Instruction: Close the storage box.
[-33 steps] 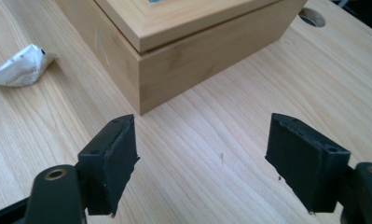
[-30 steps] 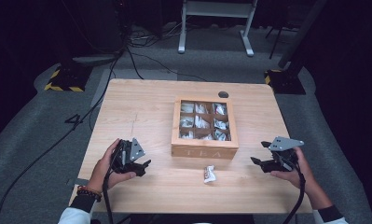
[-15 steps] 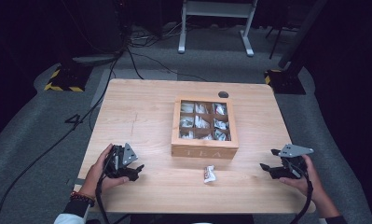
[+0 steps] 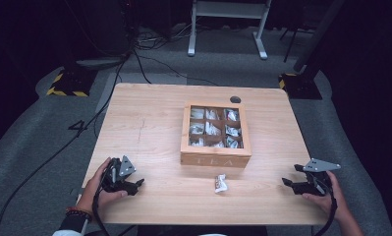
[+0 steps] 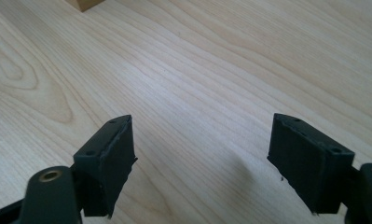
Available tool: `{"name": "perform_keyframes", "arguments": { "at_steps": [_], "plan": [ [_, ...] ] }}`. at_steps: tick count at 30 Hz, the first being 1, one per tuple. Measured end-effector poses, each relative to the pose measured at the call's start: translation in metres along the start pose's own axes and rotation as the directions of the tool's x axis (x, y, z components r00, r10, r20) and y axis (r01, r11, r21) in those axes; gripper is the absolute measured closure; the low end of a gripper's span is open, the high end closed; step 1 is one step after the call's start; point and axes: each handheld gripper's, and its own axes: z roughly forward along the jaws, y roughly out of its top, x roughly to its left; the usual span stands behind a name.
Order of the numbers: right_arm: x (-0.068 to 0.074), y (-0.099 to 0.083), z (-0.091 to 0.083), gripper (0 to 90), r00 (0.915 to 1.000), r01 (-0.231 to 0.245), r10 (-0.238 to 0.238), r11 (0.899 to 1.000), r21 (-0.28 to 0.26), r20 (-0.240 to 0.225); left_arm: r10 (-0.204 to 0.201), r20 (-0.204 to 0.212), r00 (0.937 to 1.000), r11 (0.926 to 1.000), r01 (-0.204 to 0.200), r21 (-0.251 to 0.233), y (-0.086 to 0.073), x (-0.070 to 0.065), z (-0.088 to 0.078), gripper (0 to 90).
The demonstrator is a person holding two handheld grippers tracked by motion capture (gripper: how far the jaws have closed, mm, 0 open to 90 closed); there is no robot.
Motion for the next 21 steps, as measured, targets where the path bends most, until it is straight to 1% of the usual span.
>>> {"name": "perform_keyframes", "arguments": {
  "at_steps": [3,5,6,9,11,12,14,18,19,21],
  "plan": [
    [-0.002,-0.007,0.001,22.3,0.9998,-0.022,0.022,1.0,-0.001,-0.003,-0.035,0.015,0.9993,0.9992,0.035,-0.018,-0.006,0.004,-0.001,17.3],
    [-0.003,-0.012,0.001,22.2,0.9992,-0.039,0.039,0.999,-0.003,-0.004,-0.064,0.045,0.997,0.9973,0.065,-0.033,-0.011,0.008,-0.001,17.4],
    [-0.004,-0.014,0.001,22.2,0.9989,-0.047,0.047,0.999,-0.004,-0.003,-0.073,0.052,0.996,0.9966,0.075,-0.035,-0.013,0.01,-0.001,17.4],
    [-0.006,-0.02,0.001,21.1,0.9969,-0.078,0.078,0.997,-0.018,-0.007,-0.115,0.091,0.9892,0.9915,0.12,-0.052,-0.019,0.014,-0.001,17.3],
    [-0.007,-0.024,0.0,21.4,0.9952,-0.098,0.098,0.994,-0.039,-0.004,-0.152,0.112,0.9819,0.9846,0.161,-0.069,-0.024,0.016,0.0,17.3],
    [-0.008,-0.025,0.0,21.3,0.9949,-0.101,0.101,0.994,-0.043,-0.002,-0.147,0.119,0.9819,0.984,0.158,-0.082,-0.026,0.016,0.001,16.8],
    [-0.008,-0.025,-0.001,21.4,0.9942,-0.107,0.107,0.993,-0.043,0.005,-0.154,0.116,0.9813,0.9829,0.164,-0.084,-0.027,0.016,0.0,16.8],
    [-0.007,-0.025,0.0,20.8,0.9947,-0.102,0.103,0.994,-0.041,0.007,-0.156,0.117,0.9809,0.9824,0.166,-0.085,-0.027,0.016,0.0,16.7],
    [-0.007,-0.025,0.0,20.8,0.9947,-0.102,0.103,0.994,-0.041,0.007,-0.144,0.112,0.9832,0.9844,0.154,-0.085,-0.027,0.017,0.0,16.8],
    [-0.007,-0.025,0.0,20.7,0.9948,-0.101,0.102,0.994,-0.041,0.008,-0.147,0.112,0.9828,0.984,0.157,-0.085,-0.027,0.017,0.0,16.8]
  ]
}}
